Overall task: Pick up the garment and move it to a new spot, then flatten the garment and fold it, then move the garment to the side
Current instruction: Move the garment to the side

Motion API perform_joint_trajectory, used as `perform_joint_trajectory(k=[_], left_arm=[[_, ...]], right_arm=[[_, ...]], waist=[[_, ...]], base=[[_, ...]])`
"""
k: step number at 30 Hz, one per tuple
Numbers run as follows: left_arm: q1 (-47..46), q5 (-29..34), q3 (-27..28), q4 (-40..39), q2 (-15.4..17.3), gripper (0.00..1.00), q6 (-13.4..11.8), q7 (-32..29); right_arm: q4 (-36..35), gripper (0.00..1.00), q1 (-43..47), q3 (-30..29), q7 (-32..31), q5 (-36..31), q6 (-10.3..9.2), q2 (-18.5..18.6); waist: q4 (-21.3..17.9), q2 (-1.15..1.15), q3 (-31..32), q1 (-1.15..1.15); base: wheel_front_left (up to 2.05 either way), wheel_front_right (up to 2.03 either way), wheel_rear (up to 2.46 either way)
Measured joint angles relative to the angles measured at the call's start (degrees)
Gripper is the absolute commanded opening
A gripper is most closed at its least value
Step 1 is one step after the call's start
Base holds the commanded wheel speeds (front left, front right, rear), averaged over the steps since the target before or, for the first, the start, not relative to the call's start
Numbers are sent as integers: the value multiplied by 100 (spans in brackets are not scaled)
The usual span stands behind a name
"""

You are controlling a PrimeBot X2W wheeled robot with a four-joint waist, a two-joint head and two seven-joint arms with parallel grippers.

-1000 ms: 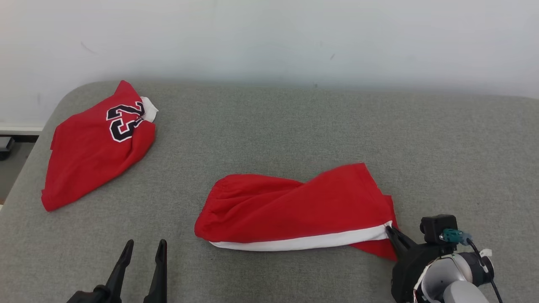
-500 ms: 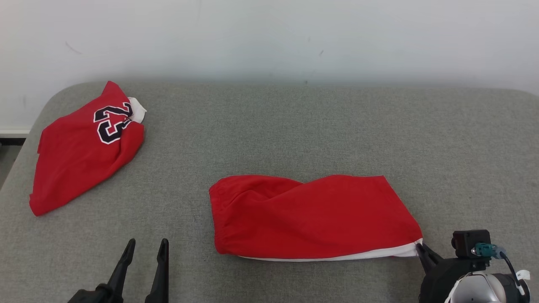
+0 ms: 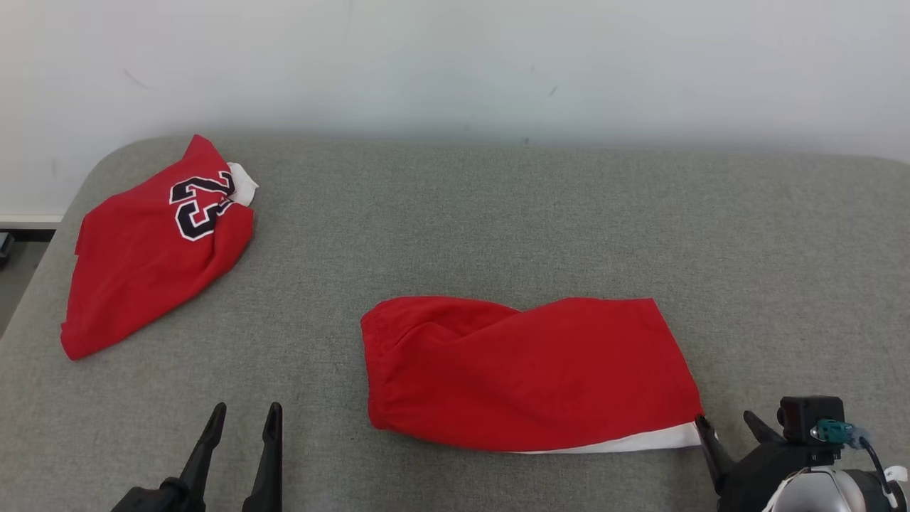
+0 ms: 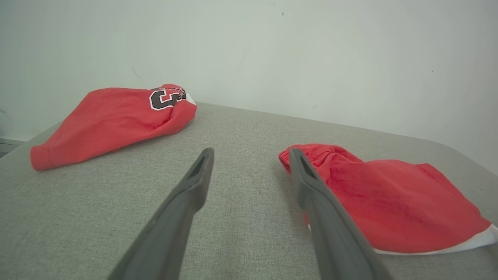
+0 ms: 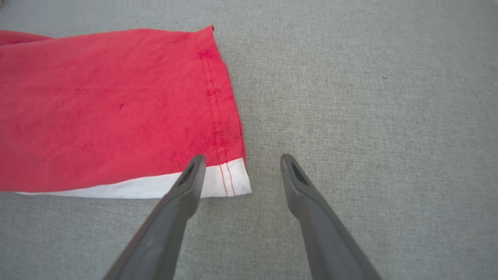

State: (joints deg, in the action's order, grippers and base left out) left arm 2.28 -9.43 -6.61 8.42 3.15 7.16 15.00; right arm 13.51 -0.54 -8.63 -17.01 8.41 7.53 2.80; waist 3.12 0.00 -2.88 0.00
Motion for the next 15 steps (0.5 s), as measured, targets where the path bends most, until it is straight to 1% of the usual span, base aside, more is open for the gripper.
perform_joint_trajectory(k=[7, 15], left_arm=[[2, 1, 43, 47, 3, 100, 2, 0], [62, 44, 105, 75, 2, 100, 19, 0]], right_arm=[[14, 100, -9, 12, 803, 3, 1, 0], [189, 100, -27, 67, 2175, 12, 1, -1]], waist=[[-44, 0, 60, 0], [-114, 0, 209, 0]], base=[[0, 0, 0], [0, 0, 0]])
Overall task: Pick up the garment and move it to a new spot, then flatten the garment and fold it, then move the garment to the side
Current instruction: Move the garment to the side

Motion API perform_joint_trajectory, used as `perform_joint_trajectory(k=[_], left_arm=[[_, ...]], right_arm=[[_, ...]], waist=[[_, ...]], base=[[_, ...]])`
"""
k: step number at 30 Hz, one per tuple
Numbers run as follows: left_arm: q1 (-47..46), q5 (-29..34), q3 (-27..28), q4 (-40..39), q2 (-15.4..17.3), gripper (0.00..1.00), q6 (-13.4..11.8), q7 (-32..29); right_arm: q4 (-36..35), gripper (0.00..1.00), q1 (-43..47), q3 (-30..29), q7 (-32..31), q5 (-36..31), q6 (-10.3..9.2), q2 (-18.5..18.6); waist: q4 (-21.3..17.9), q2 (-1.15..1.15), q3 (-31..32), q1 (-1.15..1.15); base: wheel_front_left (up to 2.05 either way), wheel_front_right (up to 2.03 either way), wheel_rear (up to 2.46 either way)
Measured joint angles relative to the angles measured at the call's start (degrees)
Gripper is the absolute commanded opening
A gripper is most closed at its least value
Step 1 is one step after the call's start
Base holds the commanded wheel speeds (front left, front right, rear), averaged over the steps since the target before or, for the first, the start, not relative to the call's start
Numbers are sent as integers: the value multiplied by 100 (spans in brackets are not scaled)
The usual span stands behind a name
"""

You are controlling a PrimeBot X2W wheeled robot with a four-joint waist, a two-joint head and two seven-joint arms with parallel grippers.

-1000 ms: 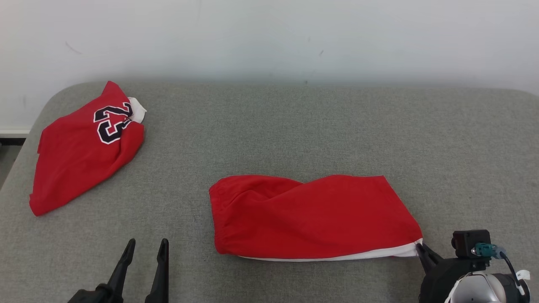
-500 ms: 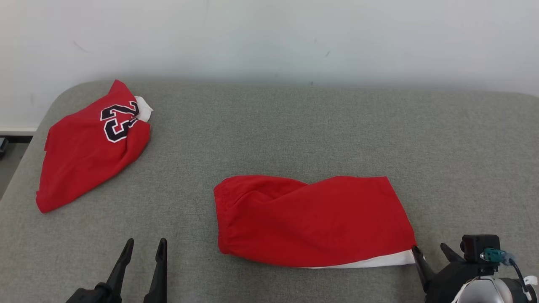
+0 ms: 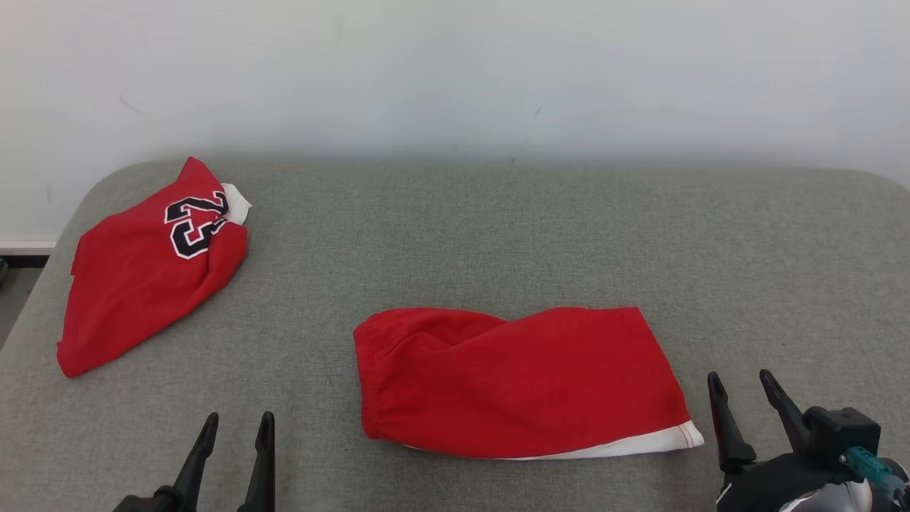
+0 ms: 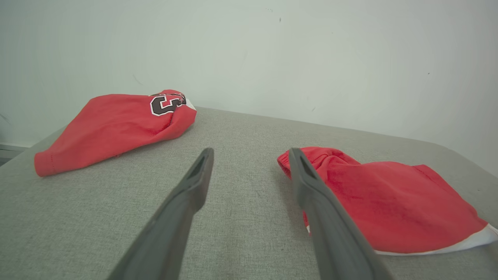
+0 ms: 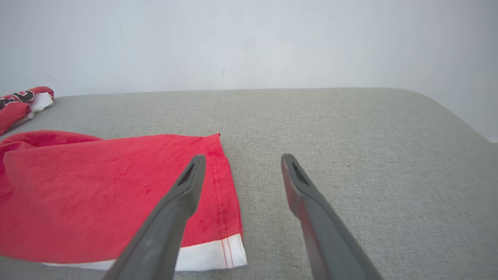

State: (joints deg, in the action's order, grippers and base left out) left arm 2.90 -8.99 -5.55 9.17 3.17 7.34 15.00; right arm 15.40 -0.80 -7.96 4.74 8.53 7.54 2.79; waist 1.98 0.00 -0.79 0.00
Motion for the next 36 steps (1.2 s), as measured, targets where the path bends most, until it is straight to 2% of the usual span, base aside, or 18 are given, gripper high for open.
perform_joint_trajectory(k=[4, 9, 19, 36], left_arm=[[47, 2, 47, 1, 0, 100, 0, 0], [66, 9, 98, 0, -2, 100, 0, 0], [154, 71, 172, 40, -8, 100, -81, 0], [155, 89, 116, 141, 5, 100, -78, 0]], right_arm=[[-9, 100, -3, 104, 673, -18, -1, 1], [-194, 100, 1, 223, 991, -213, 0, 0], [-675, 100, 231, 231, 1023, -269, 0, 1], [-638, 100, 324, 200, 1023, -308, 0, 1]], waist=[[-36, 0, 84, 0], [-89, 0, 150, 0], [-196, 0, 350, 0], [-164, 0, 339, 0]], base=[[0, 0, 0], [0, 0, 0], [0, 0, 0], [0, 0, 0]])
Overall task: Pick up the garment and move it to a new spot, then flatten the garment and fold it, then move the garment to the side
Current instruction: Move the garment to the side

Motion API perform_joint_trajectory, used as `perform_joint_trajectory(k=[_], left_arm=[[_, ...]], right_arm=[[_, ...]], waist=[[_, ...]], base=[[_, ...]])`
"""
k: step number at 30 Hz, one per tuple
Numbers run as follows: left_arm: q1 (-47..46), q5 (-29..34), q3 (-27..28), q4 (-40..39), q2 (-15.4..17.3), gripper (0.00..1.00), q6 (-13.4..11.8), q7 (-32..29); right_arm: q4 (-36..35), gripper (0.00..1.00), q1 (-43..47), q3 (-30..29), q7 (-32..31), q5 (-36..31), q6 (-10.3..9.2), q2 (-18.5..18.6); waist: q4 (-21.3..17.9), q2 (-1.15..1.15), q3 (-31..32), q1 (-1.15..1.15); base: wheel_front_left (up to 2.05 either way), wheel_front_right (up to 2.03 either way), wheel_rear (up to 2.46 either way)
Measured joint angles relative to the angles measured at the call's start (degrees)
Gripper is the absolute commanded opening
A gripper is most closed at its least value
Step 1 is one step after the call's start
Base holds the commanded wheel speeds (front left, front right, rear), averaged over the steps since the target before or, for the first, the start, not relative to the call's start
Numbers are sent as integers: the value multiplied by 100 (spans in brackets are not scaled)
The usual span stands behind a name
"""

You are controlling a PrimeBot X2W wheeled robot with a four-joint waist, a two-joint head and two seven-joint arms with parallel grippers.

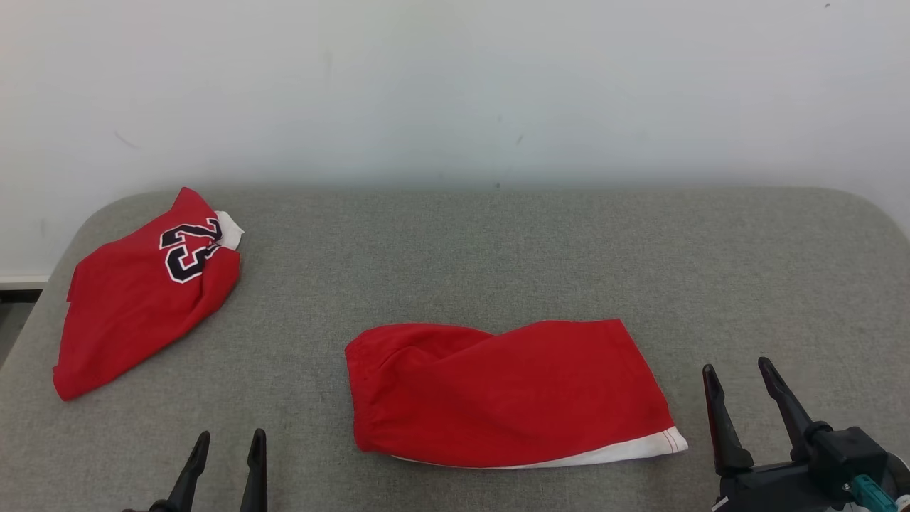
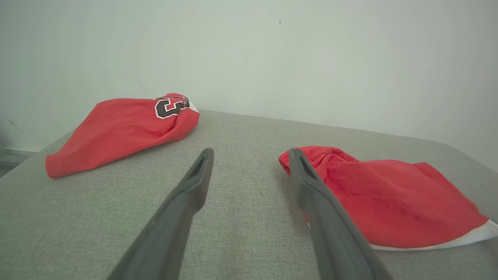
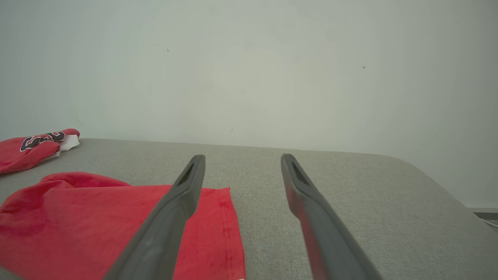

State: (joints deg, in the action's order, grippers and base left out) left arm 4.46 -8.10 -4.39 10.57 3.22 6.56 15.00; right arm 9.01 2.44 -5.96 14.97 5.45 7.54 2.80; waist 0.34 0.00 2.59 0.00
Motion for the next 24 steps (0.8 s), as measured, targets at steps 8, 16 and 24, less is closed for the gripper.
perform_joint_trajectory(k=[8, 16, 24], left_arm=[[0, -23, -20, 62, 12, 100, 2, 0], [-55, -47, -400, 509, 208, 100, 53, 0], [-535, -42, -1103, 1355, 421, 100, 86, -108]], right_arm=[[85, 100, -9, 24, 1, 1, 0, 0], [542, 100, -66, 74, -203, -212, 0, 0], [854, 100, -253, 94, -944, -431, -1, 2]], waist=[[2, 0, -24, 0], [-16, 0, -71, 0], [-8, 0, -266, 0]], base=[[0, 0, 0], [0, 0, 0], [0, 0, 0]])
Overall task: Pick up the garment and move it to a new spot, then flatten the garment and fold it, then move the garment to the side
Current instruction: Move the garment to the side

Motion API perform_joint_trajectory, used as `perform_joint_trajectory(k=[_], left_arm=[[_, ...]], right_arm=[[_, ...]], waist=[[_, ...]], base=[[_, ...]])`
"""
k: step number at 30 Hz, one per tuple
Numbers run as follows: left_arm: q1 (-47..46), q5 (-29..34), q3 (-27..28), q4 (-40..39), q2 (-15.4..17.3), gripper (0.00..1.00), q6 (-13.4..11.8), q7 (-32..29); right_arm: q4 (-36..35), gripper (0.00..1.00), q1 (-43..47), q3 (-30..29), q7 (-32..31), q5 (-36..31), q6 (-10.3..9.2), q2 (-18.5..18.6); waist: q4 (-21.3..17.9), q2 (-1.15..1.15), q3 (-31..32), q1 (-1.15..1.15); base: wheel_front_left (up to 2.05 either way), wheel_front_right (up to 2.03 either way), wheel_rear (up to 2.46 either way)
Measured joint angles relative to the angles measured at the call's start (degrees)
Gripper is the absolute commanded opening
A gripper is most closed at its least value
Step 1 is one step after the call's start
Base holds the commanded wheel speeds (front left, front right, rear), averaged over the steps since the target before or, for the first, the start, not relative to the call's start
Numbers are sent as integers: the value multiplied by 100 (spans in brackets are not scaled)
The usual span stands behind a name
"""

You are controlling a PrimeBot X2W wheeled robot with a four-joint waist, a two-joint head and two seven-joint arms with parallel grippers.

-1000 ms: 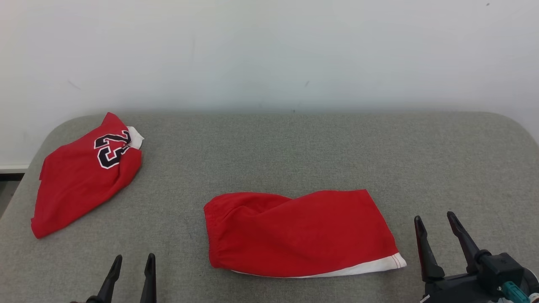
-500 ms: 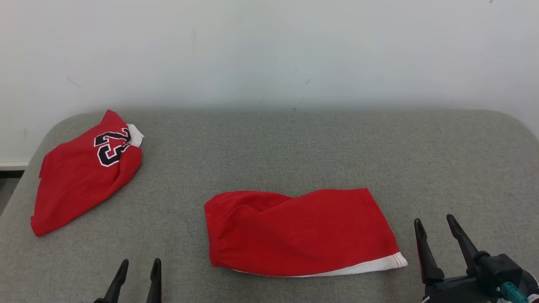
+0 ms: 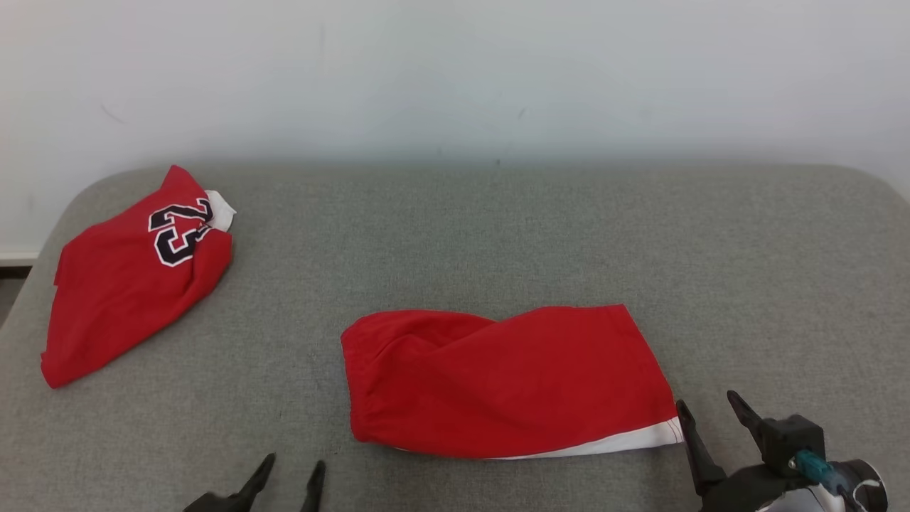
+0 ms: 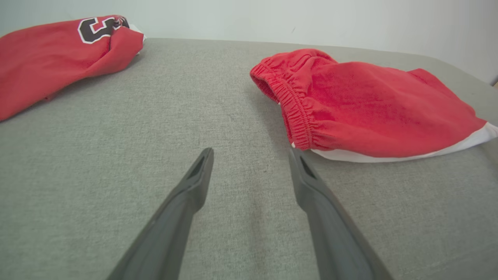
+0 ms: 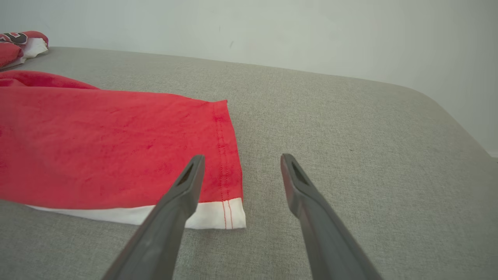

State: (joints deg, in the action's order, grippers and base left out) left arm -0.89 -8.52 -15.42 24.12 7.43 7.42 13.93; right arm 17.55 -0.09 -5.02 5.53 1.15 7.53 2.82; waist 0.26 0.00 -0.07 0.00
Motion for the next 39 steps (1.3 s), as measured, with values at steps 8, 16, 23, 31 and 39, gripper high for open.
perform_joint_trajectory(k=[8, 16, 23, 31, 39], left_arm=[[-884, -113, -1054, 854, 168, 100, 11, -27], [-1607, -383, -1909, 1421, 274, 100, 11, 51], [-1995, -653, -2224, 1707, 269, 100, 12, 98], [-2083, -983, -2474, 1568, 361, 43, 12, 101], [-2098, -1095, -2596, 1368, 472, 1, 12, 102]], right_arm=[[196, 100, -331, 155, -656, -69, 0, 0], [322, 100, -528, 244, -927, -127, 1, -2], [409, 100, -530, 271, -1124, -63, 1, -3], [469, 100, -555, 267, -1262, 82, 1, -2], [572, 68, -598, 350, -1422, 211, 1, -3]], waist=[[25, -1, -335, 0], [-2, -1, -553, -1], [-10, -1, -647, 0], [-38, -1, -710, -1], [22, 0, -743, -1]], base=[[0, 0, 0], [0, 0, 0], [0, 0, 0], [0, 0, 0], [0, 0, 0]])
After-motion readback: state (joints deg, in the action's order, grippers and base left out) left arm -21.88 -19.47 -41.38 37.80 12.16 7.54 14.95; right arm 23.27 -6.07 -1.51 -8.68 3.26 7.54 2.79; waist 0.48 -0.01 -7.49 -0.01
